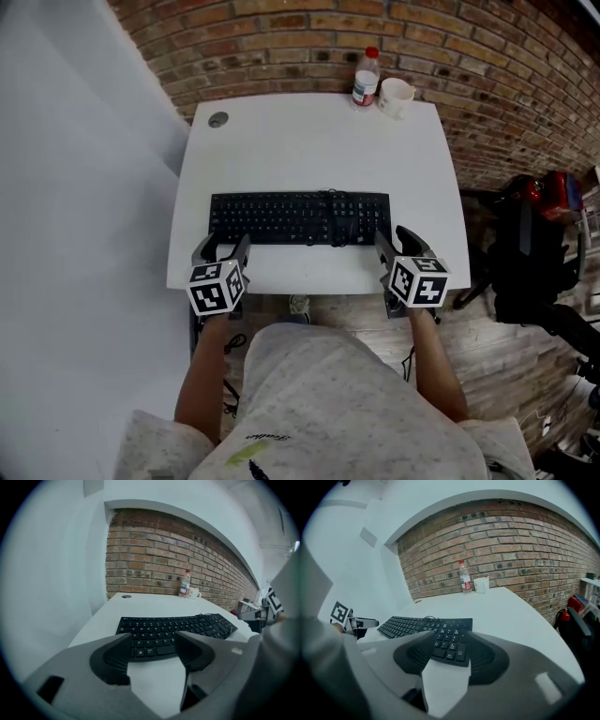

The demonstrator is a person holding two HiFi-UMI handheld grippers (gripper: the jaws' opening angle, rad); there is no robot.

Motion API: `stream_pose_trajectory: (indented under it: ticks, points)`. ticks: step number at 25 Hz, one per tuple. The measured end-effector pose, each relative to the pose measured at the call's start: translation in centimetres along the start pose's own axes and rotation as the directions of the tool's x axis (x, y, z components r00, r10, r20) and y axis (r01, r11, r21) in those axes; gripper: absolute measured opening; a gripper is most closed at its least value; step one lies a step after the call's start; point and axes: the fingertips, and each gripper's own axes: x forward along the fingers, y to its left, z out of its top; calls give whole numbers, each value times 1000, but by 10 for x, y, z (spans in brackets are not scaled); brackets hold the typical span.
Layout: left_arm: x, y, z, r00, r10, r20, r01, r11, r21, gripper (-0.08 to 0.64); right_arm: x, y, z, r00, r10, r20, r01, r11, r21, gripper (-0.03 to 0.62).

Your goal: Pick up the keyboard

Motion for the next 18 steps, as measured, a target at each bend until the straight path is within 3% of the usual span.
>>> stream_pose_trajectory:
  ticks: [18]
  points:
    - [54, 49, 3, 996, -9, -92, 6, 999, -33, 428, 64, -11, 1, 991, -75, -109, 77, 997, 20, 378]
